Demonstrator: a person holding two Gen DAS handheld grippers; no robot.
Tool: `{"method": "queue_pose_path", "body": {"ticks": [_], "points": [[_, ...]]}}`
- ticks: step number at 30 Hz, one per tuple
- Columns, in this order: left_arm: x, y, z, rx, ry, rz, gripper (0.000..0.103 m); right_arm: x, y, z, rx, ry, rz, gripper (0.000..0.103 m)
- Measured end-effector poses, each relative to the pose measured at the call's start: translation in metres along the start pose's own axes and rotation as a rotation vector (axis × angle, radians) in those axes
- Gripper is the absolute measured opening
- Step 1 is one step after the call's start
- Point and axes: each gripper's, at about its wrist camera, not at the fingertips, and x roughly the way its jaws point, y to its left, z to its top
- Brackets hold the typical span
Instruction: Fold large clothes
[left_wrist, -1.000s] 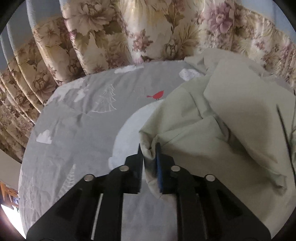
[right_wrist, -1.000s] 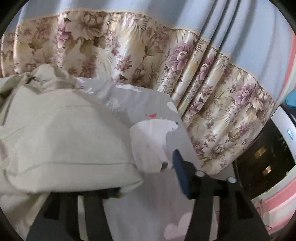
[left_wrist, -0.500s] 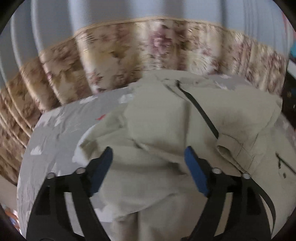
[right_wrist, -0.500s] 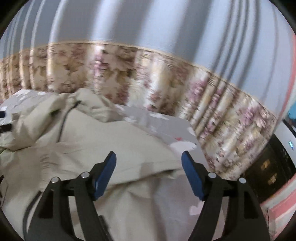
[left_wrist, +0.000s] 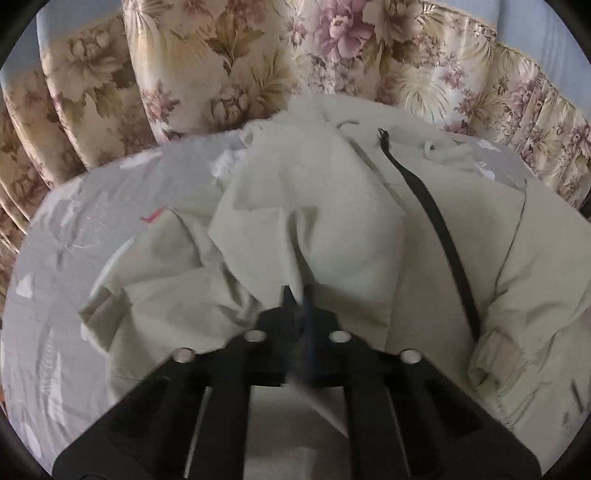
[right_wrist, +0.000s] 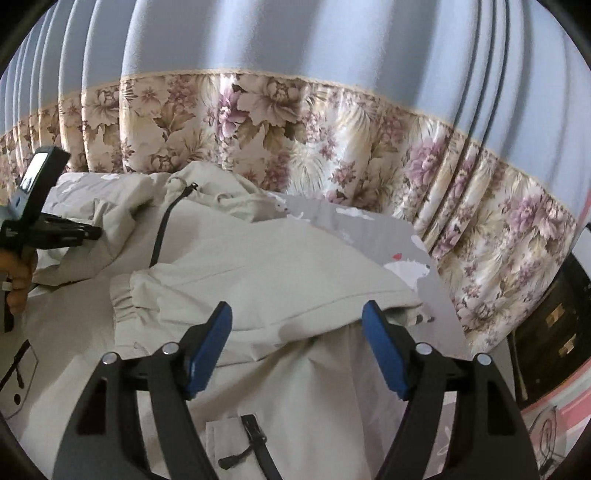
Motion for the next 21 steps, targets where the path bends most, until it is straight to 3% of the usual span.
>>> {"method": "queue_pose_path", "body": {"ticks": [2,6,9,10,11,12,14,17,19,21], "points": [[-0.015,0.018,-0.004,-0.027,-0.056,0.076,0.001,0.003,-0.005,-0.001,0.012,0.004,-0.010,0.073],[-0.061,0.107,-0.016,-0.207,-0.138,0.291,0.001,0.011,-0.017,-0.002,0.041,0.008,-0.026,0.073],[-0.083,0.179,-0.038,-0.316,-0.121,0.458,0.001,0.018,-0.018,-0.002,0.040,0.005,-0.030,0.073],[-0.087,0.199,-0.048,-0.335,-0.103,0.516,0.006,0.019,-0.018,-0.001,0.040,0.006,-0.029,0.073],[-0.087,0.212,-0.055,-0.343,-0.071,0.553,0.016,0.021,-0.019,-0.001,0.043,0.008,-0.026,0.073],[-0.092,0.228,-0.067,-0.380,-0.055,0.577,0.018,0.023,-0.019,0.000,0.047,0.007,-0.025,0.073],[-0.104,0.242,-0.082,-0.427,-0.061,0.635,0.070,0.026,-0.021,0.001,0.055,0.005,-0.022,0.073],[-0.129,0.228,-0.087,-0.413,-0.141,0.642,0.077,0.028,-0.023,0.001,0.063,0.007,-0.021,0.073],[-0.137,0.201,-0.078,-0.380,-0.179,0.540,0.079,0.027,-0.023,0.002,0.063,0.007,-0.022,0.073],[-0.134,0.162,-0.066,-0.344,-0.181,0.373,0.084,0.026,-0.024,0.001,0.062,0.006,-0.022,0.073]]}}
